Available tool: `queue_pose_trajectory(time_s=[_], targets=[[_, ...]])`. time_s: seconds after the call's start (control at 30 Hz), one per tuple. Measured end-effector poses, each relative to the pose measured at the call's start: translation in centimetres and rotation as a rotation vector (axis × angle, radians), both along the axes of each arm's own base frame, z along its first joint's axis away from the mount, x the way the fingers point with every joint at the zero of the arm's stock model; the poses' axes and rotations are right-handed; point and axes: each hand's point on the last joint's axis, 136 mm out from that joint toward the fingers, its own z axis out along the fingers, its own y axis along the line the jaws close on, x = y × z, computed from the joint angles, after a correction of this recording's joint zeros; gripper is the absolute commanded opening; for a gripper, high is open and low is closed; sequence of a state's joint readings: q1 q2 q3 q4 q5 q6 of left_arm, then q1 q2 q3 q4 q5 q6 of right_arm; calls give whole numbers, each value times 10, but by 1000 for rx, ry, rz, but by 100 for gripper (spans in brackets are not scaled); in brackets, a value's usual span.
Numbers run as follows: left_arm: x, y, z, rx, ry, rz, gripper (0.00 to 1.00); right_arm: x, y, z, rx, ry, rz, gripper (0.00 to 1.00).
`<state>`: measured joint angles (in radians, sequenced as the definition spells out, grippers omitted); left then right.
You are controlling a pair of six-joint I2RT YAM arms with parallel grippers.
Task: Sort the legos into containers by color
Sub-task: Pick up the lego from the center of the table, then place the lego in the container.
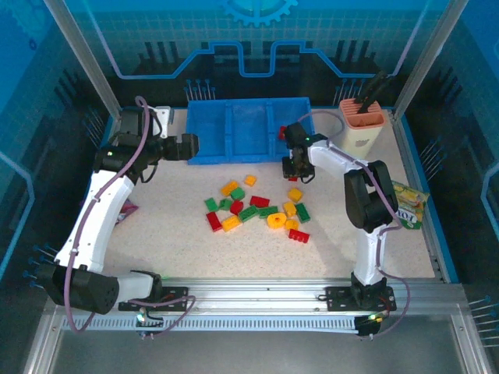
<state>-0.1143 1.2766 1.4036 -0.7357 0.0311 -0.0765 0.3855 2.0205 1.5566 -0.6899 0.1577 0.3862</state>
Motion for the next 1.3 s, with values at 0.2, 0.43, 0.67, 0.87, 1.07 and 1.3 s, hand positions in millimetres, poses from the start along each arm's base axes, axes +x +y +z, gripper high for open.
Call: queue_pose_trajectory(time_s=[0.2, 0.43, 0.67, 0.87, 1.07, 1.3], targets=[[1, 4, 0, 12, -1, 16, 99, 59, -1, 55, 5, -181, 54, 30], [2, 10, -1, 22, -1, 36, 99, 118, -2, 55, -36, -252, 86, 30], [4, 14, -7, 31, 15, 53, 100, 167, -14, 20, -69, -255, 88, 30], [5, 17, -8, 40, 15, 65, 99, 185, -23, 23, -64, -285, 68, 38], [5, 18, -7, 41, 13, 68, 99, 180, -21, 19, -52, -266, 60, 44], [2, 18, -5, 38, 0, 69, 100, 135, -13, 24, -24, -197, 87, 54]])
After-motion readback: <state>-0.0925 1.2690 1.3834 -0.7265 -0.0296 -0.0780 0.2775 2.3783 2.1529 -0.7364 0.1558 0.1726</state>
